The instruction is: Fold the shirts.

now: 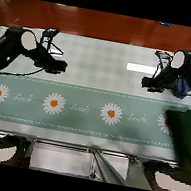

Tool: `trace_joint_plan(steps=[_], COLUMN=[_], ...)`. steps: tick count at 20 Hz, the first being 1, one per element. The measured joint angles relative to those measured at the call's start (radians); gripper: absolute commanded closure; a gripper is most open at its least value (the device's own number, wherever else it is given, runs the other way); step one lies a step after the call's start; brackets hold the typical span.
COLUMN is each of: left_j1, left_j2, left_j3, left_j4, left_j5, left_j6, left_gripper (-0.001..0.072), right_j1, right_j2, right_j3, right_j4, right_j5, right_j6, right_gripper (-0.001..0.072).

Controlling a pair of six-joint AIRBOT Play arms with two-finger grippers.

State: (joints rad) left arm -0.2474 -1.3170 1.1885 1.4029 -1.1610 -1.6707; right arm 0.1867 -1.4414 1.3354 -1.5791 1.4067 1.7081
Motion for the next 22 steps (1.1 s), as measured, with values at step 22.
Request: trace_joint_plan(steps=[22], left_j1=[0.000], left_j2=[-0.013], left_j3=[0.000], left_j4=[0.000], left_j5=[0.051], left_j6=[0.000], left_gripper=[0.0690], right_j1=[0.000], right_j2=[0.000], right_j3=[0.001], right_j4=[-0.011], right_j5=[-0.147], right_j6=[0.006], right_gripper=[0.0665])
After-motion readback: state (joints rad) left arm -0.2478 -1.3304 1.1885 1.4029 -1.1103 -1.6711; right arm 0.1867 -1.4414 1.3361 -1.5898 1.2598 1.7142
